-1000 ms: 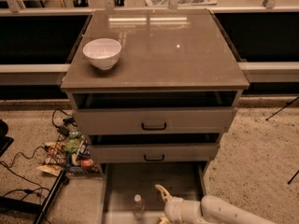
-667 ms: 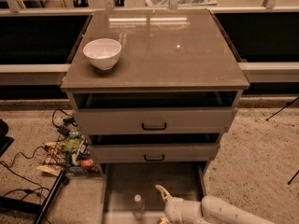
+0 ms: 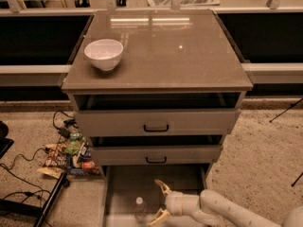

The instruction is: Pick water bottle from bottom drawer and place on counter

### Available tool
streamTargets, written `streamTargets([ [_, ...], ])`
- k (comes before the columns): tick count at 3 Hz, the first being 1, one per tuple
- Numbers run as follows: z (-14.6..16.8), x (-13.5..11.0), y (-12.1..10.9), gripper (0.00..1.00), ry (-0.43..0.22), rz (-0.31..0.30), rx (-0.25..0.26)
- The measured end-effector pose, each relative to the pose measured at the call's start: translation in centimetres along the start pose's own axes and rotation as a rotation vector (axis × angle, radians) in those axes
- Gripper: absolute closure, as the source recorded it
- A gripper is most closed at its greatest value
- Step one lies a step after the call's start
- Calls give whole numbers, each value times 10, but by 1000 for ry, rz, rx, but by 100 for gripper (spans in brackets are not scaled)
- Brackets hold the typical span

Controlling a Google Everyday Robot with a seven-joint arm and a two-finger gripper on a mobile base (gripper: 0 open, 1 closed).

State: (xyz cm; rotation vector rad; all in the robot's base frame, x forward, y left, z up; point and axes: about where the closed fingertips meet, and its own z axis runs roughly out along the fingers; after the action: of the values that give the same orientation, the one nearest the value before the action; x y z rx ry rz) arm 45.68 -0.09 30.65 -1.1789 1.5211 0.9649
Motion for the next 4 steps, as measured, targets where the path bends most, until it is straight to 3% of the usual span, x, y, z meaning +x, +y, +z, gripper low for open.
streamTargets([
  [1,8,9,-18,0,-36,-19,-21],
  [3,57,50,-16,0,-73,23,-108],
  [4,83,69,-8,18,-80,56,-147],
])
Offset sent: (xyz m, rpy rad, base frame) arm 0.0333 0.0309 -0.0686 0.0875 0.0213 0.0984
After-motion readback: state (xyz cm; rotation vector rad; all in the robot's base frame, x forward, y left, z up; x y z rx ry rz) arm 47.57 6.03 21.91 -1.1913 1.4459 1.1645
